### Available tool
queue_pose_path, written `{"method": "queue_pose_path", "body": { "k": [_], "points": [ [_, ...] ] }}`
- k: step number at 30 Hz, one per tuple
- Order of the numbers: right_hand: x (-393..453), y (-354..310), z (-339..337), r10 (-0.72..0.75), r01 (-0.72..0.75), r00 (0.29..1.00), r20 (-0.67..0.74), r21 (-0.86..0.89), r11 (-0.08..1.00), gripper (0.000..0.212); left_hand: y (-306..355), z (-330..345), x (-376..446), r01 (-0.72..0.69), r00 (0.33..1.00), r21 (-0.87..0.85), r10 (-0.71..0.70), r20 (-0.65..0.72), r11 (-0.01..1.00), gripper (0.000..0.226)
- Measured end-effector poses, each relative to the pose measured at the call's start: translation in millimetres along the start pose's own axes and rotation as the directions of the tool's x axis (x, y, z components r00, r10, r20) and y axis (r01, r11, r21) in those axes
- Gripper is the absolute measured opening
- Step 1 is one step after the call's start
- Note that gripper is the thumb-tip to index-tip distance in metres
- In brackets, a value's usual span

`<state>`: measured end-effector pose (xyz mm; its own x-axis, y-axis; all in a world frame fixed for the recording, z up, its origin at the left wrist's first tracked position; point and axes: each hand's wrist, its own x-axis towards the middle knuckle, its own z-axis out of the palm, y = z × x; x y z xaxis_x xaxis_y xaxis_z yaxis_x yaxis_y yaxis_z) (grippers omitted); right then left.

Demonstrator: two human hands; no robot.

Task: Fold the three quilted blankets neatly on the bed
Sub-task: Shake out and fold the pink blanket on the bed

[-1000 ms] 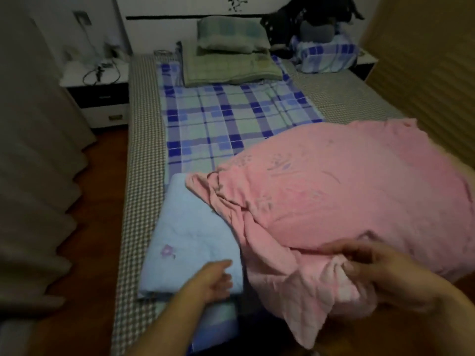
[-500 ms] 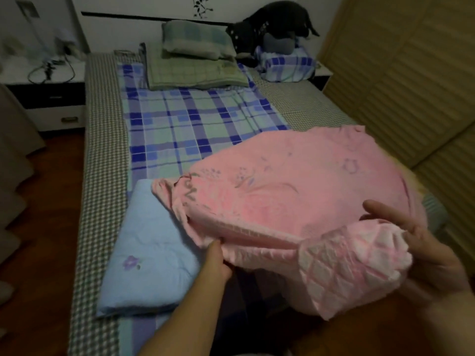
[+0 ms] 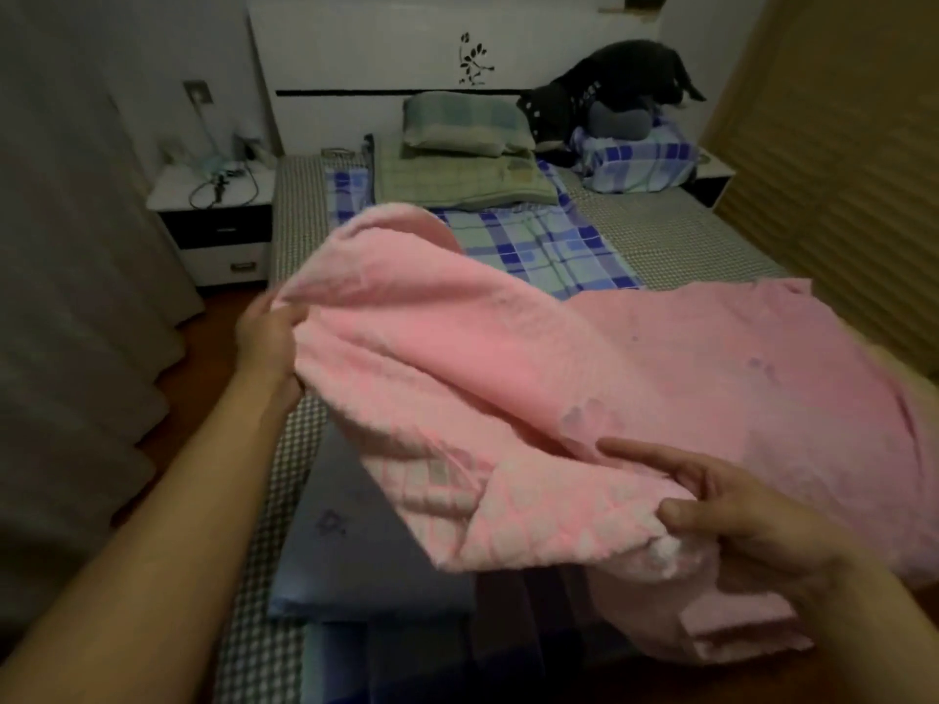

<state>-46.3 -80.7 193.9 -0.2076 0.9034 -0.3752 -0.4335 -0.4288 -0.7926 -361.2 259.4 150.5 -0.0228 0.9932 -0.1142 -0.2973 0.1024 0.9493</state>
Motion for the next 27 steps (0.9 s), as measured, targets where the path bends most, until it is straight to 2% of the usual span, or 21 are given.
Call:
{"method": "queue_pose_path", "body": {
  "k": [3, 5, 7, 9, 12, 14, 15, 16, 17, 18, 20, 22, 24, 25, 26, 27],
  "points": [
    [17, 20, 10, 0.161, -0.168, 0.985, -0.056, -0.165, 0.972, 0.055, -38, -56, -11, 0.204, 0.979, -0.041, -0.205, -0.022, 0.978, 0.051],
    [27, 32, 19, 0.205, -0.219, 0.975, -0.086, -0.194, 0.956, 0.036, -53, -89, -15, 0.265, 0.945, -0.052, -0.27, -0.183, 0.963, 0.051],
    [39, 41, 29, 0.206, -0.222, 0.974, -0.098, -0.202, 0.954, 0.02, -61, -118, -23, 0.254, 0.902, 0.007, -0.234, -0.363, 0.967, 0.051],
    [49, 54, 40, 0.23, -0.233, 0.972, -0.04, -0.245, 0.941, 0.016, -74, -152, -44, 0.331, 0.838, 0.169, -0.208, -0.504, 0.928, 0.051],
    [58, 75, 57, 0.358, -0.311, 0.93, 0.085, -0.337, 0.889, 0.016, -109, -201, -88, 0.497, 0.727, 0.171, -0.301, -0.617, 0.85, 0.057],
    [60, 88, 67, 0.437, -0.361, 0.889, 0.136, -0.376, 0.853, 0.009, -134, -217, -124, 0.605, 0.676, 0.095, -0.448, -0.585, 0.79, 0.059],
    [62, 93, 73, 0.454, -0.371, 0.879, 0.146, -0.389, 0.843, 0.007, -141, -214, -146, 0.674, 0.649, 0.023, -0.577, -0.495, 0.739, 0.053],
    [64, 99, 78, 0.448, -0.365, 0.882, 0.143, -0.393, 0.844, 0.005, -149, -206, -168, 0.744, 0.617, 0.025, -0.672, -0.409, 0.667, 0.043],
    [67, 103, 82, 0.417, -0.351, 0.903, 0.106, -0.379, 0.856, 0.004, -157, -194, -189, 0.779, 0.601, 0.07, -0.71, -0.366, 0.624, 0.037],
    [73, 107, 84, 0.363, -0.325, 0.931, 0.043, -0.358, 0.875, 0.003, -162, -181, -203, 0.773, 0.625, 0.152, -0.697, -0.352, 0.616, 0.037],
    [84, 111, 88, 0.223, -0.241, 0.97, -0.092, -0.403, 0.883, 0.005, -160, -148, -228, 0.652, 0.758, 0.341, -0.572, -0.313, 0.677, 0.047],
    [96, 107, 91, 0.086, -0.148, 0.987, -0.138, -0.548, 0.823, 0.014, -144, -114, -247, 0.494, 0.853, 0.402, -0.519, -0.052, 0.771, 0.05],
    [104, 104, 93, 0.117, -0.119, 0.992, -0.048, -0.674, 0.729, 0.018, -116, -85, -266, 0.26, 0.846, 0.478, -0.436, 0.306, 0.839, 0.069],
    [105, 102, 95, 0.184, -0.122, 0.983, 0.01, -0.716, 0.687, 0.017, -107, -74, -272, 0.052, 0.81, 0.572, -0.37, 0.456, 0.819, 0.084],
    [104, 101, 98, 0.251, -0.115, 0.966, 0.068, -0.753, 0.648, 0.015, -99, -66, -275, -0.189, 0.773, 0.656, -0.301, 0.559, 0.73, 0.096],
    [102, 102, 99, 0.29, -0.088, 0.95, 0.114, -0.794, 0.601, 0.014, -94, -60, -274, -0.414, 0.741, 0.696, -0.227, 0.632, 0.587, 0.101]
  ]
}}
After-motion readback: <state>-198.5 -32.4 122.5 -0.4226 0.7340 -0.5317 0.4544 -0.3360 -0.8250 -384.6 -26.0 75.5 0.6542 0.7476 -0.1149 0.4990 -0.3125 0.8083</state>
